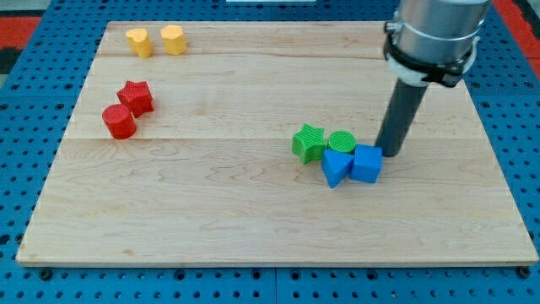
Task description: Push green star at the bottom left side of the board
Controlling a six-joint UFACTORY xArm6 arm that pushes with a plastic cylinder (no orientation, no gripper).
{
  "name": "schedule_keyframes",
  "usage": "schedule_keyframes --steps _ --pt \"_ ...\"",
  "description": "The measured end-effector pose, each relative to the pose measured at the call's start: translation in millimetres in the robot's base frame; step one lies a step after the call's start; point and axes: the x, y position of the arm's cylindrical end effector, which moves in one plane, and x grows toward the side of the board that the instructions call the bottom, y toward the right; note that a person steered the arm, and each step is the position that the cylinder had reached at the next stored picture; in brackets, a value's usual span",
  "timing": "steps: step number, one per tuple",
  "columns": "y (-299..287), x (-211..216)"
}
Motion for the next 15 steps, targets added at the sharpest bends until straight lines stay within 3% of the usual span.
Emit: schedule_keyframes --steps 4,7,10,12,14,15 --pt "-134.1 -33.0" --pt "-223.0 -34.9" --pt "-245.0 18.7" --pt "-322.6 31.9" --pt "-318.3 7.1" --pt "-343.0 0.6"
